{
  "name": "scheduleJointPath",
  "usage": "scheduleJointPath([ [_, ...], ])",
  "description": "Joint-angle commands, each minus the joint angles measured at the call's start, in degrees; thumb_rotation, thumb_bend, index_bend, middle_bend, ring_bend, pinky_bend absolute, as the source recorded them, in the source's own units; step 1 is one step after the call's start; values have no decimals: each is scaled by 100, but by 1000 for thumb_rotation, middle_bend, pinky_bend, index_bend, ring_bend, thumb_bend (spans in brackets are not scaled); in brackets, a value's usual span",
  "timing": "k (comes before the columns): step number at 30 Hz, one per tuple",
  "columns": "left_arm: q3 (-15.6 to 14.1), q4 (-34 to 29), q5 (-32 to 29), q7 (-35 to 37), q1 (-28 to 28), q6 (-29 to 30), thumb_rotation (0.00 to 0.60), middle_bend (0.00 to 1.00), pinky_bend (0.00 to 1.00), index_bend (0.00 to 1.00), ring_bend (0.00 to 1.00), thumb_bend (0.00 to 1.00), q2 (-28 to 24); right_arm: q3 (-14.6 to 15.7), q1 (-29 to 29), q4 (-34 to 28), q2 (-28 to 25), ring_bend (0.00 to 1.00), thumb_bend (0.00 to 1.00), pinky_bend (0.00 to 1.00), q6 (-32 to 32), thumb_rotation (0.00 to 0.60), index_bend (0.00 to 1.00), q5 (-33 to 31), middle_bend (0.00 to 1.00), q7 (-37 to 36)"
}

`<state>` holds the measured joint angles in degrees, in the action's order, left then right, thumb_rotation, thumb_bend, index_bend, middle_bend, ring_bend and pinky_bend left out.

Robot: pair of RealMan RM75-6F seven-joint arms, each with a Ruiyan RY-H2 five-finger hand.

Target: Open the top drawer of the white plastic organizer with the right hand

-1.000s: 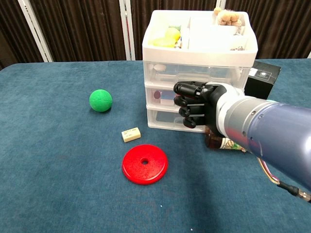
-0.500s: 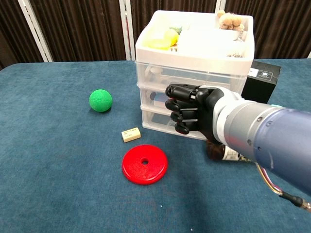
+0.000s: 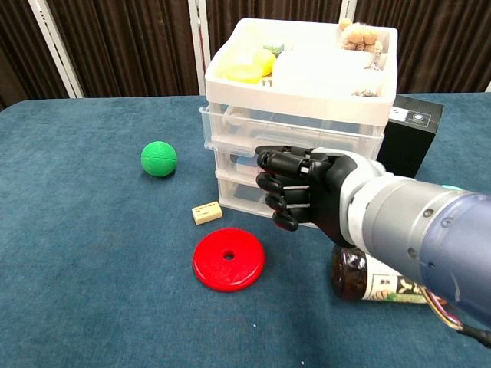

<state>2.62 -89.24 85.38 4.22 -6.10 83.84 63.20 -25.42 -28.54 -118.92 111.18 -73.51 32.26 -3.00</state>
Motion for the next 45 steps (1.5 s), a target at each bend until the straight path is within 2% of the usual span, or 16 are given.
scheduleJointPath([
  [1, 1, 2, 4, 1, 1, 6, 600, 0, 55, 9, 0, 34, 2, 12, 4, 23, -9, 829, 708, 887, 37, 600, 208, 28, 883, -4],
  [26, -1, 3, 27, -5, 9, 41, 600, 0, 55, 8, 0, 34, 3, 387, 161, -357, -268, 828, 708, 887, 102, 600, 238, 149, 883, 120],
  [31, 2, 2, 9, -5, 4, 22, 600, 0, 55, 9, 0, 35, 3, 437, 158, -350, -322, 827, 708, 887, 21, 600, 238, 324, 882, 244],
  [36, -6, -3, 30, -9, 7, 33, 600, 0, 55, 8, 0, 36, 2, 706, 186, -466, -503, 826, 708, 887, -47, 600, 242, 644, 882, 500],
  [45, -8, 1, 23, -58, -2, 15, 600, 0, 55, 9, 0, 34, 22, 985, 252, -738, -881, 826, 708, 887, -68, 600, 303, 1148, 882, 771],
])
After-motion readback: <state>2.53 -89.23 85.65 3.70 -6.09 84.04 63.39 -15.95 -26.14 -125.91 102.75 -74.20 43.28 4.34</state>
